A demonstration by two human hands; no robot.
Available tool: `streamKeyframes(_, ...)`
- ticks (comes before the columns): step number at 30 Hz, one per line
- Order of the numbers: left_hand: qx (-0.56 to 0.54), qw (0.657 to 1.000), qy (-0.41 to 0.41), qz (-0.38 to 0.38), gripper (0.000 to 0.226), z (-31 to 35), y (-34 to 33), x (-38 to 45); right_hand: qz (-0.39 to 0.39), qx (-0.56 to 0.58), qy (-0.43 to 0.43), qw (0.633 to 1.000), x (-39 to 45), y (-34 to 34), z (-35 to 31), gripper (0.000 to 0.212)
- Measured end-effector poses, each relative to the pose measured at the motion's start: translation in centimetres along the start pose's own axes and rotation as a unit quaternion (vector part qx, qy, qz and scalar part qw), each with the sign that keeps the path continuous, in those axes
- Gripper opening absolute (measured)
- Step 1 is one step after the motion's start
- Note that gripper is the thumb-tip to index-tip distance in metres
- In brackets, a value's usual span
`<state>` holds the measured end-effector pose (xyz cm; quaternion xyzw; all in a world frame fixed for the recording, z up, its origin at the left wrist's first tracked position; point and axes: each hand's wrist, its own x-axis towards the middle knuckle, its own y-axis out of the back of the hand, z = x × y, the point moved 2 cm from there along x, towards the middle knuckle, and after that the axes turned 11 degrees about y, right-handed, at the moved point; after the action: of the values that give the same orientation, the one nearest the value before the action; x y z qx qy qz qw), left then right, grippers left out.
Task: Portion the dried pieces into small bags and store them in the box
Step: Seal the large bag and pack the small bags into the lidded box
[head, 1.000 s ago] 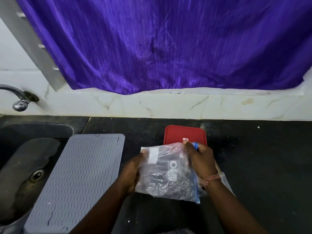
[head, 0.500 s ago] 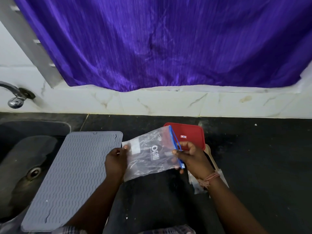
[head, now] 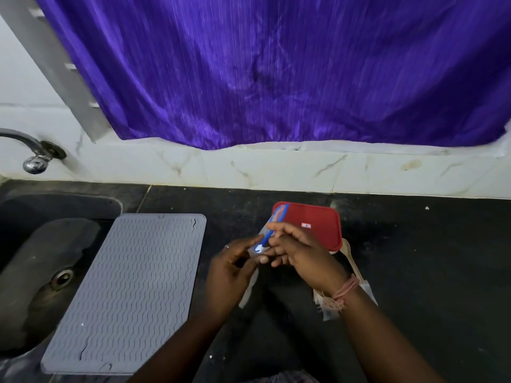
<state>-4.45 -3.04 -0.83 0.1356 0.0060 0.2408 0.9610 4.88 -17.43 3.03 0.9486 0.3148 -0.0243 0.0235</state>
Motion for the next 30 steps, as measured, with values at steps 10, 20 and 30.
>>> streamKeyframes(10, 0.063, 0.998, 0.028, -0.013, 0.018, 1.2, 0.6, 0.3, 0.005, -0.376, 0.312, 0.873, -0.3, -1.1, -2.3, 0.022)
streamKeyframes(20, 0.088, 0.995, -0.033, 0.03, 0.021, 1.8, 2.0, 0.9, -0.016, -0.431, 0.341, 0.836, 0.7, -2.2, -3.8, 0.022)
streamKeyframes(30, 0.045, 0.997, 0.007, 0.063, 0.019, 2.3, 2.0, 0.3, -0.087, -0.498, 0.353, 0.787, 1.3, -2.9, -4.3, 0.011)
